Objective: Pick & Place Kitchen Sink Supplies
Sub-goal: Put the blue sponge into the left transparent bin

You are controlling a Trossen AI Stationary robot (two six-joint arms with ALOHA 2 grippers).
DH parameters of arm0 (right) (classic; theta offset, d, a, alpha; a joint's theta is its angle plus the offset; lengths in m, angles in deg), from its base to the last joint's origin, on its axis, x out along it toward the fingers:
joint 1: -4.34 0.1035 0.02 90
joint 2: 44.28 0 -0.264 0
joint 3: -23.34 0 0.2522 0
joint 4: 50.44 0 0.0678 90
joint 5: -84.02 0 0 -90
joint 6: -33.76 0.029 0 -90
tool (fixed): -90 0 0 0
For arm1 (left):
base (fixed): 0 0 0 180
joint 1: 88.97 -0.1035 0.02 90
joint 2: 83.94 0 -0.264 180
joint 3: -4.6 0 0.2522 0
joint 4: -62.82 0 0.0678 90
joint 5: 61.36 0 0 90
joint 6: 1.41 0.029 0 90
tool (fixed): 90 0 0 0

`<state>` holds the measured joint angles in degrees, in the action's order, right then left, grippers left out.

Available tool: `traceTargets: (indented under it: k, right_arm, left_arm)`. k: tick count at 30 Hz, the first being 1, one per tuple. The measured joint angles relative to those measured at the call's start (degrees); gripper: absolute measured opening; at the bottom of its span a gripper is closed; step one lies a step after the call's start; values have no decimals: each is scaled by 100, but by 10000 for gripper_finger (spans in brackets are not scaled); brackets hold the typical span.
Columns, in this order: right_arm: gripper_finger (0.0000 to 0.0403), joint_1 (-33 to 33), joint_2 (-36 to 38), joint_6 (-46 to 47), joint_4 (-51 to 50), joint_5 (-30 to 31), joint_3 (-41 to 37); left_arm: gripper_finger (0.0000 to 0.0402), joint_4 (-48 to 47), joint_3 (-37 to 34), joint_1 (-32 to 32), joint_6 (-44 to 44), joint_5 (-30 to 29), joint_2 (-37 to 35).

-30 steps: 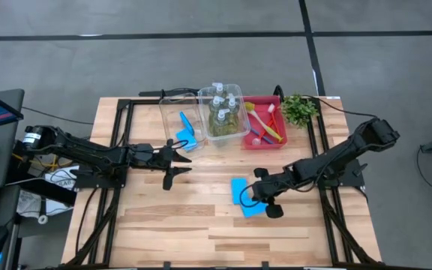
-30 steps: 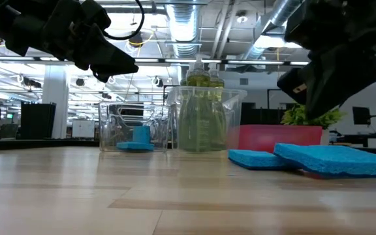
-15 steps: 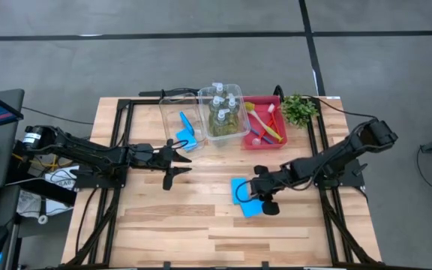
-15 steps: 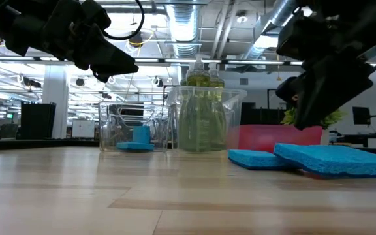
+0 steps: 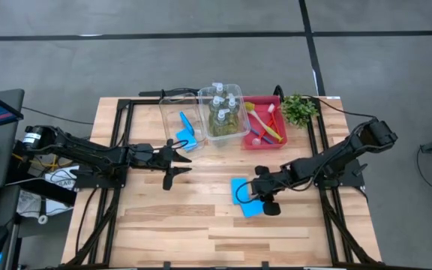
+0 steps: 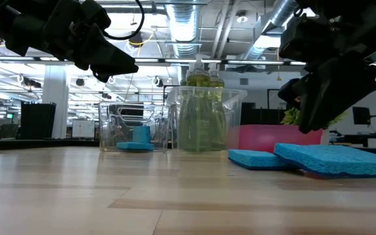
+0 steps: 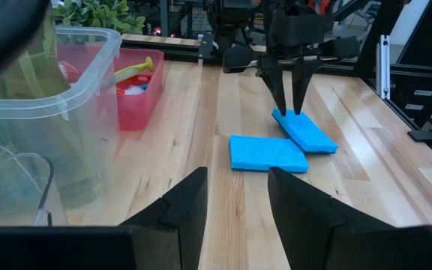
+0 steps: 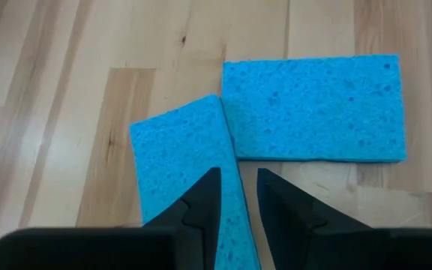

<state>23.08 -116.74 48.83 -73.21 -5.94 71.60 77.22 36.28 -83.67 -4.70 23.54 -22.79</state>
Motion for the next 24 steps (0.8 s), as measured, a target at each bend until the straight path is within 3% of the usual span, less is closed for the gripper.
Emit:
traceTargets:
  k: [24]
  right_arm:
    - [82, 292, 2, -20, 261, -4, -282]
  left_arm:
    - [143, 0, 0, 1, 1, 1, 0]
